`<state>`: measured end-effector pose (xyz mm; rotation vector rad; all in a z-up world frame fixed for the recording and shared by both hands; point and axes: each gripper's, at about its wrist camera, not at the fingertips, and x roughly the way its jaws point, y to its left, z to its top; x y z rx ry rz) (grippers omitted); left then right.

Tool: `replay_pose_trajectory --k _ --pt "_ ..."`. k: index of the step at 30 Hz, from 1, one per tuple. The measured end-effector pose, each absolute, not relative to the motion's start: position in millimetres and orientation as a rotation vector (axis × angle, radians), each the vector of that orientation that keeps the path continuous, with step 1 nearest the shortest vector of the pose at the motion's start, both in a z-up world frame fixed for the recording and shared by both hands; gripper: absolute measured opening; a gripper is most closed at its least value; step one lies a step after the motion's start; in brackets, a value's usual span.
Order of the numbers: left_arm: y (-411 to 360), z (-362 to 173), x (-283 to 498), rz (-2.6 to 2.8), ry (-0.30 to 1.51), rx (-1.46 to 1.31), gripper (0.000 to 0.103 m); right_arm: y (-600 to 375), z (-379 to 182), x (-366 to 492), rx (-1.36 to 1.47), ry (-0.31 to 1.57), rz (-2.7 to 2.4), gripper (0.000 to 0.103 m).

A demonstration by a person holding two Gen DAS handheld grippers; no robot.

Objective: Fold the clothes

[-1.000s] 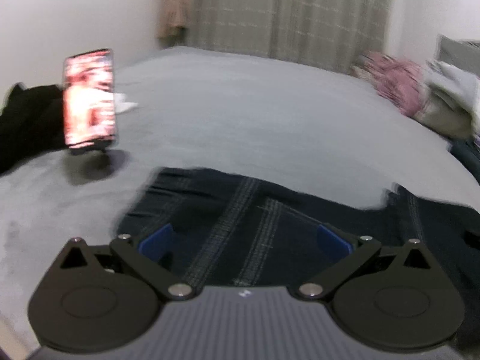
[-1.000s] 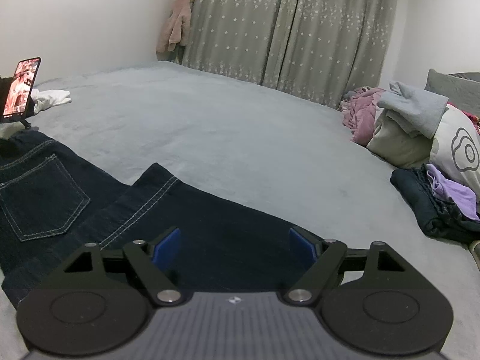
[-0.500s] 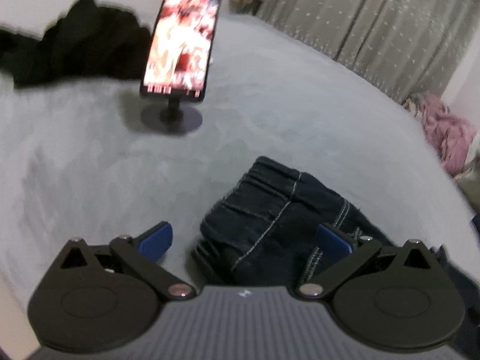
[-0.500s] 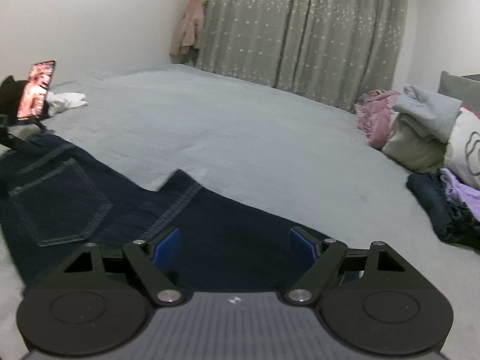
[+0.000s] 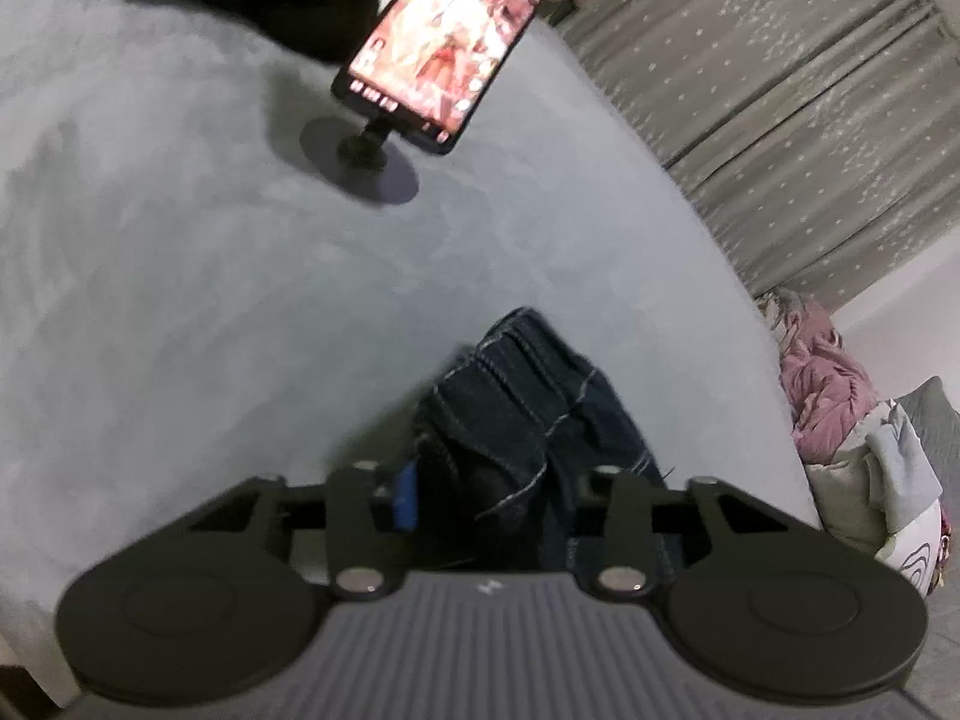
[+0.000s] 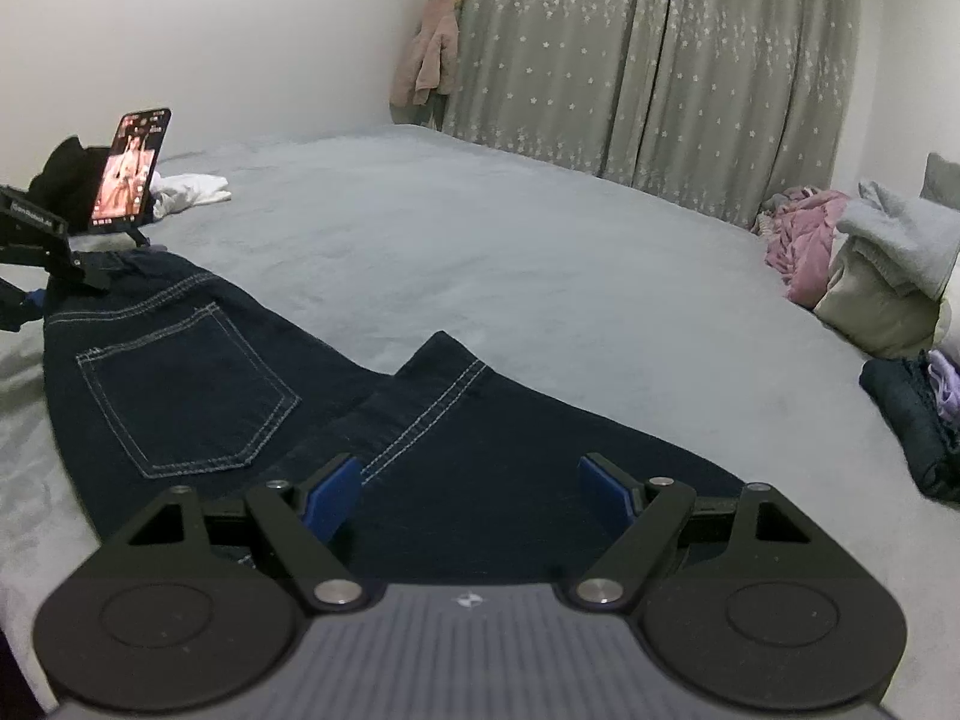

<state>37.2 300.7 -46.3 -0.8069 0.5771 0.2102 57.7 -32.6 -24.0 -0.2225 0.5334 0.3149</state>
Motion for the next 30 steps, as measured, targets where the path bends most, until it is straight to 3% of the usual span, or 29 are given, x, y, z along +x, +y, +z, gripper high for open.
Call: replay_pose_trajectory --k 17,30 --pt "186.5 15.9 24.9 -0.125 0.323 -0.358 0.030 -80.6 -13.1 97.2 0.464 0.750 0.575 0.080" --pt "70.1 5.3 14.9 -0.363 0.282 0.149 0.030 -111.2 -3.8 100.1 0.780 0.712 0.649 0.081"
